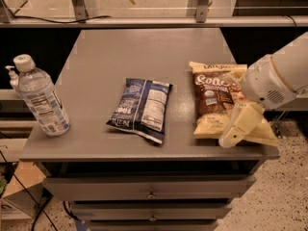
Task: Move brown chip bag near blue plastic bottle
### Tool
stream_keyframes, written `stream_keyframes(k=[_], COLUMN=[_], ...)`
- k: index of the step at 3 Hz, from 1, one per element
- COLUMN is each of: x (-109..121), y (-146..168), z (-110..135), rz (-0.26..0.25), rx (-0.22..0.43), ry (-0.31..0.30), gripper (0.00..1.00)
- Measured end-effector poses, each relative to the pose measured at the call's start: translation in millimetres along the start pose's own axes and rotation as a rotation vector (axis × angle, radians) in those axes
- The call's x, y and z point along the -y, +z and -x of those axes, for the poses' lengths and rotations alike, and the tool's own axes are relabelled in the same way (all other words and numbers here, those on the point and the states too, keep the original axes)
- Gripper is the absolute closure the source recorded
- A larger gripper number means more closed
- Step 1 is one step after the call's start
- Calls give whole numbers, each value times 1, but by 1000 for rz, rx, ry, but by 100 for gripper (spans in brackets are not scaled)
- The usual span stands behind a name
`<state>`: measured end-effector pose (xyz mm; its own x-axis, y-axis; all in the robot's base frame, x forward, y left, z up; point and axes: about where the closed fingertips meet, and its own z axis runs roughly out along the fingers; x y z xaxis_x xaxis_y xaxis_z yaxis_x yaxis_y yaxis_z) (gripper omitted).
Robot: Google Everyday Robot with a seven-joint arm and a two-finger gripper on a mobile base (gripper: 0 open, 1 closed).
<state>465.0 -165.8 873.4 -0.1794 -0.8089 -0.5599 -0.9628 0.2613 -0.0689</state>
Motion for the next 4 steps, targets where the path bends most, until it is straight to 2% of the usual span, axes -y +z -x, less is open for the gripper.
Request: stream_keyframes(k=[1,2,3,4], x=[5,10,13,19], y=[28,34,30,14], z=[-16,-23,-27,-18], rz=[7,28,32,3], rx=[7,17,17,34], ry=[54,65,70,36], gripper=[0,18,41,65])
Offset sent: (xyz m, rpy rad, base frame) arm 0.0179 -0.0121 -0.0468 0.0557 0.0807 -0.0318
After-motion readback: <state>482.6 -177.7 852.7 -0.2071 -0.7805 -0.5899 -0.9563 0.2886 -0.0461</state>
